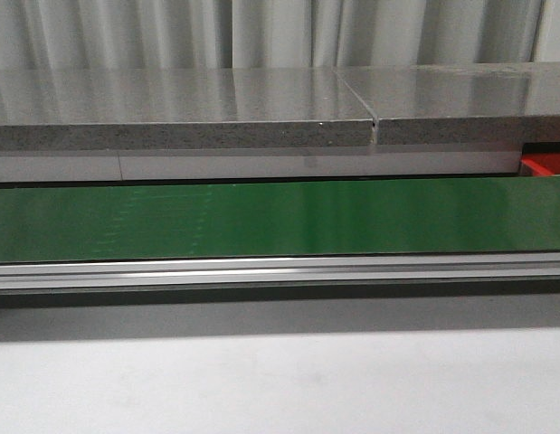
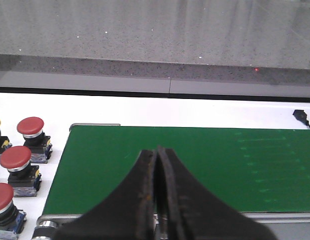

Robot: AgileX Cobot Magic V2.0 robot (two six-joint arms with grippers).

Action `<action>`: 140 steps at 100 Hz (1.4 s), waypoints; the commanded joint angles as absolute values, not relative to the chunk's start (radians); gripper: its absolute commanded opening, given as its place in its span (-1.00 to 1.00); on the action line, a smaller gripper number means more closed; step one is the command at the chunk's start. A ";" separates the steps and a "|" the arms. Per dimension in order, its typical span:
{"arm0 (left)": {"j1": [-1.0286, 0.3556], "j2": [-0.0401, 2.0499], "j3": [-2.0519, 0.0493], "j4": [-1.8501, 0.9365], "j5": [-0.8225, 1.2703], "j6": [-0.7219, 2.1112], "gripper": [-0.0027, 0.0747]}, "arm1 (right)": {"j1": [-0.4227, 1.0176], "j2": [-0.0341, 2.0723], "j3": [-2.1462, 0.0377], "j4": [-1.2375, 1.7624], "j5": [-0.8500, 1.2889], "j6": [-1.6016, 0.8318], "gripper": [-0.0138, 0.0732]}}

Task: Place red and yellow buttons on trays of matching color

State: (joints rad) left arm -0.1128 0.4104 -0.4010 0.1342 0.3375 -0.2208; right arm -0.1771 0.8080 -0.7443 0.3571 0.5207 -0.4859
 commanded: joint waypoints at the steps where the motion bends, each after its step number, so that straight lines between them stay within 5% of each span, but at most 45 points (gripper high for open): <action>1: -0.122 0.415 -0.427 0.138 0.256 -0.223 -0.98 | -0.175 0.727 -0.712 0.378 0.459 -0.498 0.40; 37: -0.122 0.415 -0.427 0.138 0.256 -0.223 -0.98 | -0.175 0.577 -0.616 0.398 0.451 -0.498 -0.85; 140: -0.122 0.415 -0.427 0.138 0.262 -0.223 -0.93 | -0.175 0.577 -0.616 0.398 0.467 -0.498 -0.84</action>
